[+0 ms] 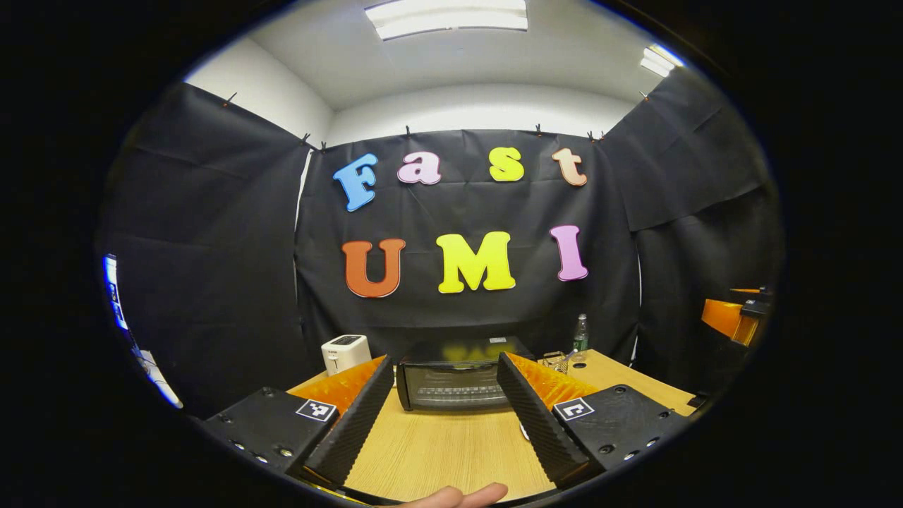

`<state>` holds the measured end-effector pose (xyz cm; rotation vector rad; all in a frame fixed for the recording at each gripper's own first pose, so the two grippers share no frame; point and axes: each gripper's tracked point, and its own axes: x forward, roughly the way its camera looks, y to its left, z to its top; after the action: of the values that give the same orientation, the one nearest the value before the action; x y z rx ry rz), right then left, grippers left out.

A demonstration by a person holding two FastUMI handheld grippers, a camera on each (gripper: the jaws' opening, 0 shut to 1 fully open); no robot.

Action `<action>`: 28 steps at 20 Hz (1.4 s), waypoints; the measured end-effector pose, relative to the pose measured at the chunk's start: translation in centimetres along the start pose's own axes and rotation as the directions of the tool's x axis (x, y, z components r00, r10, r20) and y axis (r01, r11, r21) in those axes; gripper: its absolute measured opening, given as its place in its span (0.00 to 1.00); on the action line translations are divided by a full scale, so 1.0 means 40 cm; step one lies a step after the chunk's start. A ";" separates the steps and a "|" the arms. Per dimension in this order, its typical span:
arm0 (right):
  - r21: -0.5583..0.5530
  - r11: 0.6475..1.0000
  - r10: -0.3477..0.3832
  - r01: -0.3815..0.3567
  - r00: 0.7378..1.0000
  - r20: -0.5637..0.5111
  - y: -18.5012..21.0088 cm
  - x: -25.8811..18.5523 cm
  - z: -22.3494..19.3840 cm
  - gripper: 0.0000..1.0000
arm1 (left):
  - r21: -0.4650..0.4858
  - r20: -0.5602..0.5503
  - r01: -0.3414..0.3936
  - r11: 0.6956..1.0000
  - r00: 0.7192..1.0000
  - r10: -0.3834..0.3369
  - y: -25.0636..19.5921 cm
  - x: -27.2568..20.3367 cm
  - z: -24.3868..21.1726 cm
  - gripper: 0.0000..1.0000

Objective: Open the electric oven with the left hand, put the food in, and close the electric oven.

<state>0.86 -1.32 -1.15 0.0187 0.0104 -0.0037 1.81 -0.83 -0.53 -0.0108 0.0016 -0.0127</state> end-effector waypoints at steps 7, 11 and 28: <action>0.010 1.000 0.003 -0.003 1.000 0.002 -0.021 0.011 -0.017 0.96 | -0.083 0.013 0.020 0.996 1.000 -0.019 0.002 0.160 0.026 0.96; 0.020 1.000 0.009 -0.009 1.000 0.007 -0.029 0.025 -0.027 0.96 | -0.112 0.031 0.024 0.993 0.999 -0.021 0.033 0.308 0.011 0.87; 0.052 0.999 0.008 -0.006 0.999 -0.036 -0.089 0.100 -0.126 0.96 | -0.061 -0.280 0.056 0.997 0.957 -0.071 -0.049 0.714 -0.338 0.94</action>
<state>4.79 -4.78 -6.29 0.0707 0.0463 0.0035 30.31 -3.29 -14.06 -0.0621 0.2872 -0.0788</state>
